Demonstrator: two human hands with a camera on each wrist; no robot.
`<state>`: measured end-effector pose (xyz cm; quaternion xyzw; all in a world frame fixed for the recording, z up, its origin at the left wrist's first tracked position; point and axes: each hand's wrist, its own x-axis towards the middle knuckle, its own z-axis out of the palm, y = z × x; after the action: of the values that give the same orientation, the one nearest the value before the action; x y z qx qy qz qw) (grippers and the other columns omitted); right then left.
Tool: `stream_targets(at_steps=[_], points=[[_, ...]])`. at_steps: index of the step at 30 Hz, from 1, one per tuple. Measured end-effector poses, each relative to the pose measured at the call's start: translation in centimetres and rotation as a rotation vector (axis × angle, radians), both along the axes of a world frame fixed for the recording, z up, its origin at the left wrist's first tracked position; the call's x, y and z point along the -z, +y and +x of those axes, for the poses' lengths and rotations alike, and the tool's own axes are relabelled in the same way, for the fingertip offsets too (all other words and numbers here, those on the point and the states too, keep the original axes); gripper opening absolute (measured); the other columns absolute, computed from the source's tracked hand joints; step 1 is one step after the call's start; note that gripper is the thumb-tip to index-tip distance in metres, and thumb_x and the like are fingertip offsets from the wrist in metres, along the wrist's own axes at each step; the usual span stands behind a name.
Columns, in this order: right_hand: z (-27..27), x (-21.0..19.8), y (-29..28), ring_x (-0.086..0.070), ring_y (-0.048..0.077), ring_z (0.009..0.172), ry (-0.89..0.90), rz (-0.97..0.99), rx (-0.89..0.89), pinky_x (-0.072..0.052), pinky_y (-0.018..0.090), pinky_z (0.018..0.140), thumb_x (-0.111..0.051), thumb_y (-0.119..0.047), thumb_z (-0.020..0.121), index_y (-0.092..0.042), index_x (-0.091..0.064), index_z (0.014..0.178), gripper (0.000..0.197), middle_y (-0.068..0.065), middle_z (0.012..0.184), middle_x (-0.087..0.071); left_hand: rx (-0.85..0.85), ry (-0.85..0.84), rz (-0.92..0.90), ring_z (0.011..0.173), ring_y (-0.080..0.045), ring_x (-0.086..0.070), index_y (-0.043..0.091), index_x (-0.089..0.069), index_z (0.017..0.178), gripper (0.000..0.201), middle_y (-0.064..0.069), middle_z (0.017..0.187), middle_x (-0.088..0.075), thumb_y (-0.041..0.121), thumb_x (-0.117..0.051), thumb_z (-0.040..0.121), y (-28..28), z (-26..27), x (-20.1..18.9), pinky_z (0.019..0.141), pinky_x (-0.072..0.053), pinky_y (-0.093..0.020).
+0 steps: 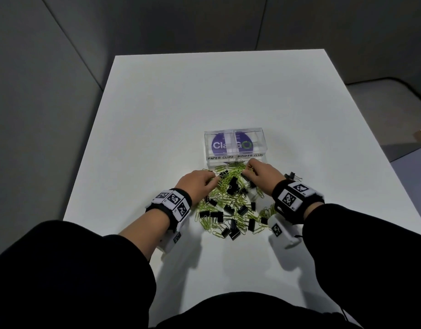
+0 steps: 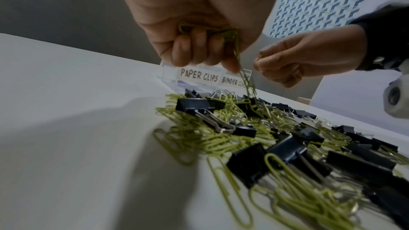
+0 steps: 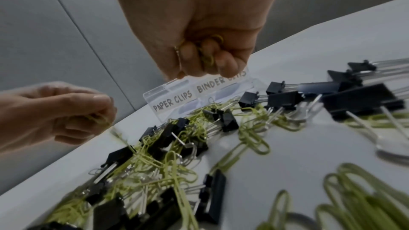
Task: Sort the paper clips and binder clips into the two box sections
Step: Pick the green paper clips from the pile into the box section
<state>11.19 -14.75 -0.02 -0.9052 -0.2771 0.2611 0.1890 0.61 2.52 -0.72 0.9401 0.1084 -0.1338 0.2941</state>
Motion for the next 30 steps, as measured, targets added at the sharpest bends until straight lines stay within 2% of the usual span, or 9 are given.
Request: stream_targets(at_steps=[4,8,11,14,16,20,23,26,30], points=[[0.4,0.7,0.9,-0.055,0.023,0.083,-0.054,-0.058,-0.028,-0.035,0.027,0.070,-0.032,-0.029,0.101,-0.007,-0.048,0.114,0.030,0.014,0.103,-0.063,0.014,0.078,-0.077,0.093,-0.023,-0.065,0.010,-0.061,0.109,0.031,-0.008,0.103,-0.069,0.026,-0.036,0.100,0.3,0.0,0.1,0.087,-0.051,-0.035],[0.8,1.1,1.4,-0.061,0.029,0.098,-0.012,-0.078,-0.057,-0.046,0.032,0.082,-0.030,-0.021,0.102,-0.006,-0.049,0.118,0.029,0.016,0.112,-0.064,0.048,0.125,-0.085,0.088,-0.016,-0.060,0.014,-0.057,0.119,0.029,-0.004,0.108,-0.066,0.013,-0.035,0.099,0.5,0.0,0.8,0.082,-0.045,-0.027],[1.0,1.6,1.6,-0.062,0.028,0.100,-0.059,-0.140,-0.114,-0.051,0.038,0.088,-0.032,-0.024,0.101,-0.018,-0.045,0.131,0.033,0.012,0.117,-0.064,0.100,0.121,0.003,0.096,-0.018,-0.061,0.019,-0.053,0.122,0.035,-0.002,0.114,-0.061,0.007,-0.033,0.097,0.2,0.0,1.0,0.084,-0.049,-0.031],[0.8,2.0,1.7,-0.063,0.026,0.103,-0.151,-0.204,-0.212,-0.054,0.039,0.087,-0.037,-0.022,0.100,-0.031,-0.035,0.140,0.041,0.007,0.124,-0.063,0.139,0.089,0.064,0.105,-0.019,-0.060,0.023,-0.047,0.129,0.034,0.000,0.131,-0.054,0.014,-0.034,0.098,-0.4,-0.1,0.8,0.088,-0.049,-0.032],[0.6,2.2,1.7,-0.062,0.026,0.107,-0.176,-0.222,-0.251,-0.052,0.037,0.089,-0.038,-0.016,0.099,-0.035,-0.032,0.142,0.047,0.006,0.129,-0.060,0.143,0.080,0.086,0.109,-0.018,-0.058,0.022,-0.044,0.132,0.036,-0.001,0.134,-0.052,0.018,-0.034,0.098,-0.7,0.0,0.6,0.090,-0.047,-0.031],[0.3,2.7,1.3,-0.062,0.026,0.109,-0.223,-0.225,-0.260,-0.051,0.038,0.088,-0.048,-0.009,0.095,-0.031,-0.038,0.138,0.049,0.005,0.127,-0.061,0.182,0.057,0.186,0.104,-0.017,-0.057,0.018,-0.048,0.127,0.036,-0.002,0.125,-0.055,0.035,-0.040,0.096,-1.0,0.1,0.5,0.083,-0.048,-0.030],[-0.1,2.8,0.6,-0.059,0.024,0.112,-0.234,-0.220,-0.265,-0.050,0.036,0.088,-0.045,-0.017,0.097,-0.025,-0.040,0.136,0.040,0.004,0.127,-0.061,0.232,0.098,0.242,0.099,-0.018,-0.057,0.013,-0.048,0.121,0.046,-0.002,0.116,-0.056,0.047,-0.049,0.090,-1.4,0.0,0.7,0.075,-0.045,-0.027],[-0.7,2.6,0.1,-0.060,0.023,0.110,-0.245,-0.205,-0.280,-0.051,0.037,0.087,-0.040,-0.032,0.098,-0.020,-0.043,0.133,0.036,0.004,0.123,-0.062,0.248,0.103,0.256,0.096,-0.020,-0.056,0.011,-0.051,0.110,0.040,-0.004,0.111,-0.056,0.046,-0.049,0.091,-1.8,0.0,0.9,0.075,-0.046,-0.029],[-1.1,2.5,0.4,-0.064,0.026,0.096,-0.197,-0.244,-0.255,-0.054,0.038,0.081,-0.046,-0.039,0.095,-0.014,-0.044,0.122,0.037,0.005,0.107,-0.067,0.227,0.114,0.198,0.093,-0.023,-0.057,0.008,-0.051,0.107,0.035,-0.009,0.107,-0.059,0.039,-0.042,0.096,-2.0,0.2,0.9,0.072,-0.043,-0.029]])
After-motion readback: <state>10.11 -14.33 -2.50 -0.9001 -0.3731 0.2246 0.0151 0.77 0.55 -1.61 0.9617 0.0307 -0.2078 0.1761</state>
